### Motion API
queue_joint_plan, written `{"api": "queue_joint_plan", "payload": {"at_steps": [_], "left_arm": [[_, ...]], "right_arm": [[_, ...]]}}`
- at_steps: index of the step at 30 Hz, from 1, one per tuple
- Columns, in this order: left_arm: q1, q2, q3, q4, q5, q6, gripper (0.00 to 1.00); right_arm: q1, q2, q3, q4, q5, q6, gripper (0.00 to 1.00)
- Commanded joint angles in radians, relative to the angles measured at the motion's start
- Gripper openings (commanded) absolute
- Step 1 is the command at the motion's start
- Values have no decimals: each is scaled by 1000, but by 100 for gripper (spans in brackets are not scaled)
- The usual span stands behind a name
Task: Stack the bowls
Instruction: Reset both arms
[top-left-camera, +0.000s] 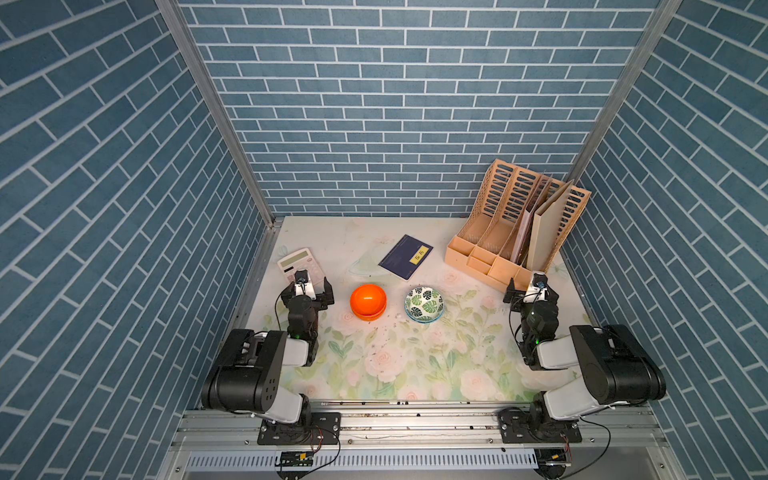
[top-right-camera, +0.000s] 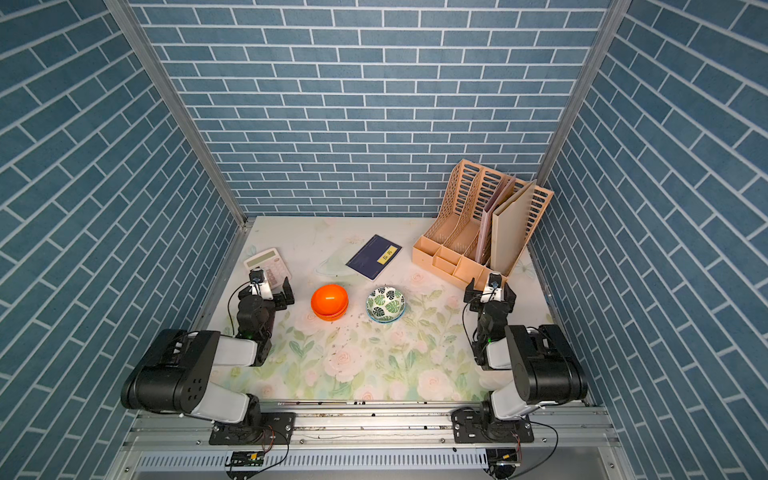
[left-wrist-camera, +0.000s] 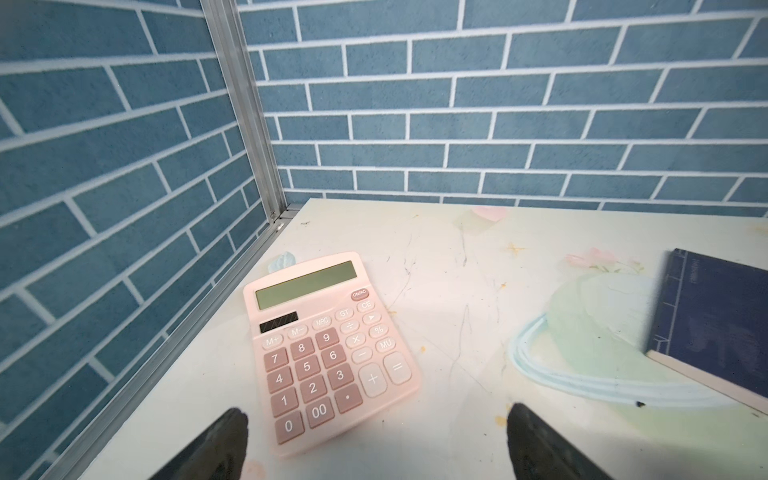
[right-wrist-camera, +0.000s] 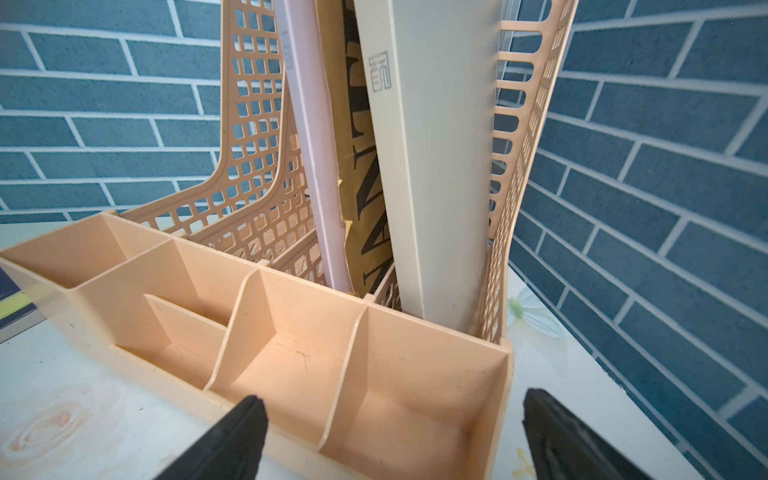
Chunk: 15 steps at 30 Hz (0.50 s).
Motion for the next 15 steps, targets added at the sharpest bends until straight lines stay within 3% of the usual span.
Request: {"api": "queue_joint_plan", "payload": {"at_steps": [1, 15], "left_arm": [[9, 16, -21, 122, 31, 16, 100], [9, 11, -23, 114, 33, 15, 100]], "right_arm": [[0, 8, -7, 31, 10, -24, 100], [0, 8, -7, 31, 11, -24, 100]]}}
